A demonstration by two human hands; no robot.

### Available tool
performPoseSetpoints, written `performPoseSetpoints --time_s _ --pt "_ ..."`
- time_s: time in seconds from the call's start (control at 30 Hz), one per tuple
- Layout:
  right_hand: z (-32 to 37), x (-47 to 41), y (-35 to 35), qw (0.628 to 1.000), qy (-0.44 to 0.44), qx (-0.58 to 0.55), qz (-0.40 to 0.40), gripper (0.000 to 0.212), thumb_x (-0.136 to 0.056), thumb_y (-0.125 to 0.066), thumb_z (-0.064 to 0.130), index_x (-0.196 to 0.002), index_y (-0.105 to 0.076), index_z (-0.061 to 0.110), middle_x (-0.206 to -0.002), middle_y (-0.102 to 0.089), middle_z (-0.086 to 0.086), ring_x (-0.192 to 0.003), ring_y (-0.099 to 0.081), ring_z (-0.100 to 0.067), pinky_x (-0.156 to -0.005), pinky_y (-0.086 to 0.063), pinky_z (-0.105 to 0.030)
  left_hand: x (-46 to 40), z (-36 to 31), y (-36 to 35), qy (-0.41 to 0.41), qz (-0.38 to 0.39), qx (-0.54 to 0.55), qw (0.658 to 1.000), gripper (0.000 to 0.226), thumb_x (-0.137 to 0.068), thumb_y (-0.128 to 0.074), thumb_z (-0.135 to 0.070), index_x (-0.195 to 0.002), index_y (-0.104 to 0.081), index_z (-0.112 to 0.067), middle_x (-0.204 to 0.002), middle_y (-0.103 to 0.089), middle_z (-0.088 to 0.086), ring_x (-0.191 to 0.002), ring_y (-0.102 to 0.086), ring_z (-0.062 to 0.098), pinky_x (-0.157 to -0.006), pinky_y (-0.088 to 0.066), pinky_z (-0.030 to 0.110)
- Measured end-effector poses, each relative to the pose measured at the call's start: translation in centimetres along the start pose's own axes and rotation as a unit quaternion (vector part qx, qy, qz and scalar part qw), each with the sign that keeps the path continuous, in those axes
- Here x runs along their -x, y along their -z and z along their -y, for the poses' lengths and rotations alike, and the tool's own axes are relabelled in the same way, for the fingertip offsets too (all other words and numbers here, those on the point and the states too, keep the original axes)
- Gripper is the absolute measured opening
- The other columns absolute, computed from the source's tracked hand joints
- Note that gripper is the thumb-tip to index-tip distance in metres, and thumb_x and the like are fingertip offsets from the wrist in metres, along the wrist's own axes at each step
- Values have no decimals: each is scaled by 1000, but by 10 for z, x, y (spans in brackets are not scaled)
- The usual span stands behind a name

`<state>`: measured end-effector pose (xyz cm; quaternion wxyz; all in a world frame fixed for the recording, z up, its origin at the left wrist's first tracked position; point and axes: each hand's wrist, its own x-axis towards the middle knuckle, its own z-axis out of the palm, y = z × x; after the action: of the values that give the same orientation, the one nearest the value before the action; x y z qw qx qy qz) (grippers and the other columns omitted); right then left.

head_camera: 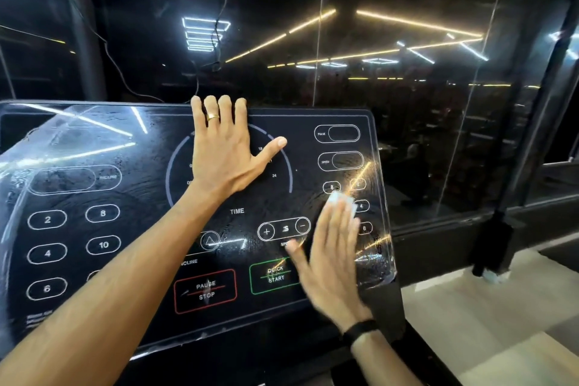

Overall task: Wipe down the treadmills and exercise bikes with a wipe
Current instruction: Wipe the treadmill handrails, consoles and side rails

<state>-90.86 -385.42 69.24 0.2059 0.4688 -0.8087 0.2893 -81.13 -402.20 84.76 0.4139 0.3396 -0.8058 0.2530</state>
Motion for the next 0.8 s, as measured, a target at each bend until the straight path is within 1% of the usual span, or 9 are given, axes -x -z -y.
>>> performPoseSetpoints --time_s 0.1,0.2,0.3,0.37,0.5,0.6,0.67,0.73,0.8 --pt "3 64 -20 996 63 5 62 108 -88 -9 80 -156 8 -3 -165 14 -19 -154 12 -31 -123 6 -48 1 1 1 -1 0 1 1000 96 -89 -17 -83 -135 -39 -2 -126 -43 21 -126 -36 43 -119 -11 59" --pt "-34 89 -34 997 -32 28 70 102 -95 -13 76 -156 -3 -6 -165 0 -23 -154 -4 -35 -121 -6 -52 2 0 0 -1 -2 6 1000 96 -89 -17 -82 -136 -39 -1 -127 -43 21 -127 -35 43 -119 -10 59" --pt "-66 49 -18 986 -162 -11 32 104 -89 4 80 -153 20 -1 -163 21 -19 -153 16 -30 -122 -3 -54 2 -2 0 -1 -4 7 1000 95 -89 -18 -82 -134 -39 -1 -126 -43 22 -126 -35 43 -119 -10 59" --pt "-72 7 -2 983 -176 -53 7 108 -78 14 86 -146 36 6 -155 40 -12 -146 35 -23 -122 9 -52 1 -3 0 -2 -7 7 1000 95 -89 -19 -82 -133 -39 -1 -126 -42 23 -126 -35 44 -119 -9 60" --pt "-26 -26 13 998 -49 -14 25 105 -82 11 82 -148 33 3 -155 40 -17 -145 37 -26 -118 24 -49 1 -2 0 0 -13 3 1000 94 -90 -18 -82 -133 -38 0 -125 -42 24 -126 -35 44 -119 -10 60" --pt "8 22 -2 996 72 16 49 109 -83 -2 79 -153 20 -1 -161 28 -19 -150 25 -29 -120 20 -46 1 -2 0 -1 -16 4 1000 94 -90 -18 -81 -132 -38 0 -125 -41 24 -126 -35 44 -119 -10 60" --pt "2 67 -20 991 101 14 81 107 -86 -12 77 -155 11 -1 -165 18 -16 -153 14 -30 -122 12 -48 1 0 1 -3 -17 7 1000 93 -91 -19 -81 -133 -38 0 -125 -41 24 -126 -35 44 -119 -10 60" --pt "-24 91 -33 995 49 31 76 102 -93 -14 75 -156 3 -3 -167 7 -17 -154 2 -32 -121 2 -53 1 1 -1 0 -20 7 1000 93 -91 -19 -81 -133 -38 0 -126 -42 23 -126 -35 44 -119 -10 60" --pt "-50 79 -32 996 -73 24 48 99 -95 -5 74 -155 6 -4 -165 7 -21 -154 6 -33 -121 -1 -55 3 -1 -1 -1 -16 4 1000 94 -90 -19 -81 -133 -38 0 -127 -42 24 -127 -35 44 -119 -10 60"
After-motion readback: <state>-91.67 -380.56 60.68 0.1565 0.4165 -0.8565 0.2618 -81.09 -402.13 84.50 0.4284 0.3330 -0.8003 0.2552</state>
